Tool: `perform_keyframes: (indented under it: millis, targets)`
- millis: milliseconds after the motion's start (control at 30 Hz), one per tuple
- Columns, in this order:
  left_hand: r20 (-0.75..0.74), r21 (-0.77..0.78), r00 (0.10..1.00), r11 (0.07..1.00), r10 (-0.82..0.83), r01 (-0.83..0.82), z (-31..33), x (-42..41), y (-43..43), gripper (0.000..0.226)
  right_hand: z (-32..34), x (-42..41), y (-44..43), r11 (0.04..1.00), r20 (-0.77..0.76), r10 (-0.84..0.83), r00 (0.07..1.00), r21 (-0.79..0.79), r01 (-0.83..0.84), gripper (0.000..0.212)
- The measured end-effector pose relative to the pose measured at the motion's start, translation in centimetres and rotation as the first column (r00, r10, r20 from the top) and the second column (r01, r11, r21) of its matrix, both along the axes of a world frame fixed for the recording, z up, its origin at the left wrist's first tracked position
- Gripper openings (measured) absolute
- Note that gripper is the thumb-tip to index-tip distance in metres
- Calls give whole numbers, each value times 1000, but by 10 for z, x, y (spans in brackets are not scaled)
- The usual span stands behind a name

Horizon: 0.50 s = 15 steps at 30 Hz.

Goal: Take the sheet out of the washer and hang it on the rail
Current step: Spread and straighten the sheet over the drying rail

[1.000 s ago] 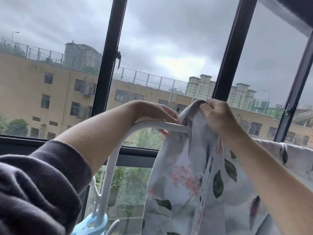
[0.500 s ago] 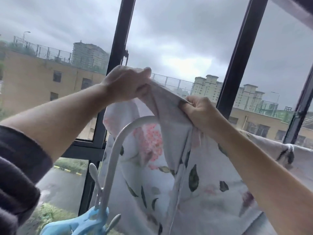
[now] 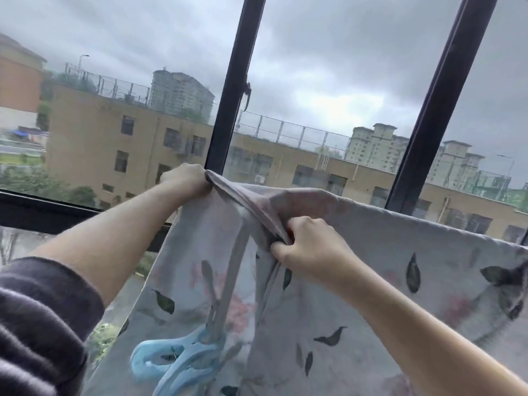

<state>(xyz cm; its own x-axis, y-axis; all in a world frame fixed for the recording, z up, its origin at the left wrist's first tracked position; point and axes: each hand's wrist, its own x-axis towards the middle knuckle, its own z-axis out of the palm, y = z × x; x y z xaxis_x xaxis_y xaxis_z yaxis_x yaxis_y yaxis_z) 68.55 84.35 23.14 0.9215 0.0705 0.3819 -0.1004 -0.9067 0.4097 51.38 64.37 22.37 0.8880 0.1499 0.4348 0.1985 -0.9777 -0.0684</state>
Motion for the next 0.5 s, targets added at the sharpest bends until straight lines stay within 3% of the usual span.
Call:
perform_keyframes:
  millis: [133, 233, 367, 433, 500]
  targets:
    - [-62, 25, 975, 976, -213, 215, -19, -11, 1, 33, -19, 5, 1, 999, -107, -14, 994, 46, 19, 22]
    - [-10, -31, 926, 926, -377, 376, -27, -24, 0, 38, -27, 4, 4, 995, -121, 2, 993, 99, 10, 28]
    - [310, -122, 729, 735, -610, 667, -36, -45, -4, 41, -34, -2, 9, 981, -77, 64, 995, 188, -48, 35]
    - [465, 28, 608, 697, -644, 717, -37, -52, -9, 34, -33, -2, 7, 974, 21, 85, 996, 210, -87, 36]
    - [550, 155, 550, 723, -629, 673, -32, -62, -11, 18, -27, -3, 4, 966, 141, 93, 986, 227, -123, 37]
